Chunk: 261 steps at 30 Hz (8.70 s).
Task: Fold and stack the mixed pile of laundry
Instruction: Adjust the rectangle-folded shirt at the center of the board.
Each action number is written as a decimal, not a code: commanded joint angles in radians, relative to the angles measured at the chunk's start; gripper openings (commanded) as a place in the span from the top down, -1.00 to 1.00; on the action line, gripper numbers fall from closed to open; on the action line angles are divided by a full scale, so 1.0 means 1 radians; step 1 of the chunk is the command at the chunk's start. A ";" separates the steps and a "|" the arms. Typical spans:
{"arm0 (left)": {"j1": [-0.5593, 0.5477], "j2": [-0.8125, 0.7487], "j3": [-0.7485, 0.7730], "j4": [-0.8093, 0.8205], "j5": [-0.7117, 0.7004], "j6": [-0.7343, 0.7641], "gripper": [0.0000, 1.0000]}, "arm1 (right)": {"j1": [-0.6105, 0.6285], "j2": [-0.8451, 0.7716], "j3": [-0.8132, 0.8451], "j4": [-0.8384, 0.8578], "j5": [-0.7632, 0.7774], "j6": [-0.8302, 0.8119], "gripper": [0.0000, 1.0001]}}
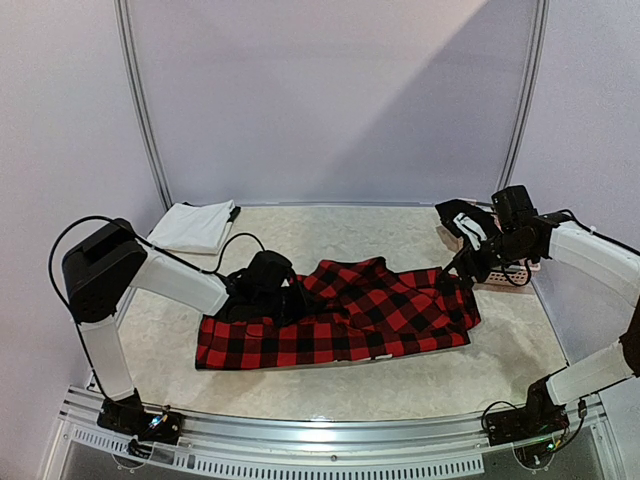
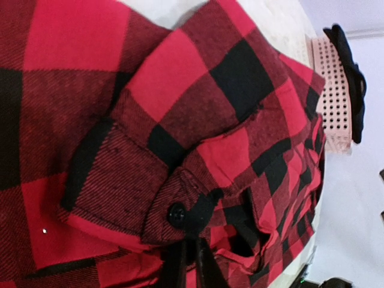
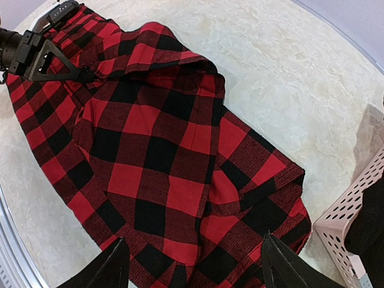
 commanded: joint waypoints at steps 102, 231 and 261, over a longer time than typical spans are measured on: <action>0.308 -0.416 -0.242 -0.536 0.162 0.391 0.48 | 0.121 0.203 0.044 -0.086 0.116 -0.061 -0.42; -0.279 -0.083 0.264 -1.283 -0.247 1.181 -0.14 | 0.226 0.390 0.107 -0.163 0.236 -0.122 -0.31; -0.389 -0.024 0.322 -1.385 -0.013 1.083 1.00 | 0.109 0.553 0.256 -0.243 0.510 0.077 0.08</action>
